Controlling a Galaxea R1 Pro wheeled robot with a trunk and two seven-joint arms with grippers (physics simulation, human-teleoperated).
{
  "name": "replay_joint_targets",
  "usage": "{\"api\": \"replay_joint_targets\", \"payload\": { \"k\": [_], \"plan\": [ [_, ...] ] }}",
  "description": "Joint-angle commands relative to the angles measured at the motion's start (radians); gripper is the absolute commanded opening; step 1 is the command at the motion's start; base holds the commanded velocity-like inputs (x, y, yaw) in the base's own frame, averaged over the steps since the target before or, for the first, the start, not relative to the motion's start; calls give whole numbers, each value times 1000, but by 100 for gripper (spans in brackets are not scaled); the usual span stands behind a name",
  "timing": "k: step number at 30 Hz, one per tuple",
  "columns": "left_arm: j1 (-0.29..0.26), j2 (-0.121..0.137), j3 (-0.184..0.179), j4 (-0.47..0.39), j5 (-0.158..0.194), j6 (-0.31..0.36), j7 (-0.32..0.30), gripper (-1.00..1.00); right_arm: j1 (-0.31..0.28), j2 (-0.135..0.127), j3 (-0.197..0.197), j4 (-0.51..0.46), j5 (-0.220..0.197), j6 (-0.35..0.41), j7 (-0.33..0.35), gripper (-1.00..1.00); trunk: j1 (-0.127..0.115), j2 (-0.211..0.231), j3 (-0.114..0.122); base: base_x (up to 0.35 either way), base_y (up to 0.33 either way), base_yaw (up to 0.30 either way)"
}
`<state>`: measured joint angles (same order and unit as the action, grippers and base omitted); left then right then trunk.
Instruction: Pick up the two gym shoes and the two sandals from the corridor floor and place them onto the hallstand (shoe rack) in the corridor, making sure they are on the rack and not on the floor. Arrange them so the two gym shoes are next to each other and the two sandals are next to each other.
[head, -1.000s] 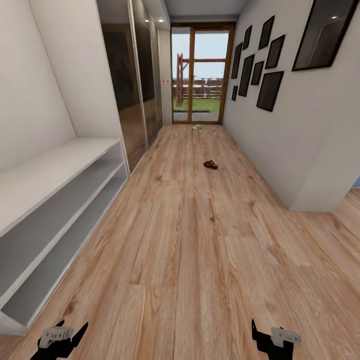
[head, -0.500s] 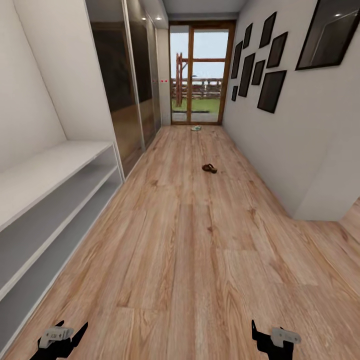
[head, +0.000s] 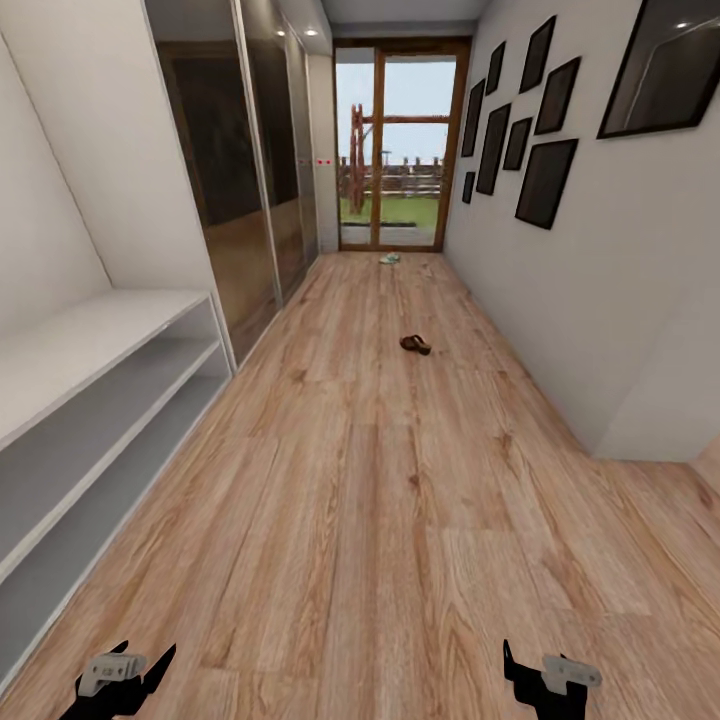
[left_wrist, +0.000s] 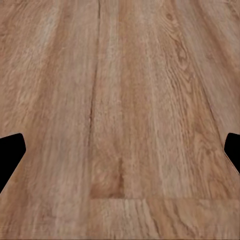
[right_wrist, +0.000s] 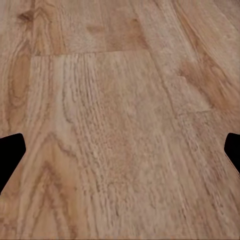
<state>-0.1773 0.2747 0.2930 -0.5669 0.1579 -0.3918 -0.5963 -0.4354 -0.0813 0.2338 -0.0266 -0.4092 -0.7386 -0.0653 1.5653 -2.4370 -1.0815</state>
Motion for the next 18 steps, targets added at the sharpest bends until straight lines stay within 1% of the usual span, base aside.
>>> {"api": "replay_joint_targets", "payload": {
  "k": [1,18],
  "plan": [
    [-1,0,3,1,8,2,-10,100,0,0,9,0,-2,-1,-7,100,0,0,-1,309,-125,0],
    [-1,0,3,1,9,2,-10,100,0,0,9,0,-1,-1,-7,100,0,0,-1,309,-125,0]
  ]
}}
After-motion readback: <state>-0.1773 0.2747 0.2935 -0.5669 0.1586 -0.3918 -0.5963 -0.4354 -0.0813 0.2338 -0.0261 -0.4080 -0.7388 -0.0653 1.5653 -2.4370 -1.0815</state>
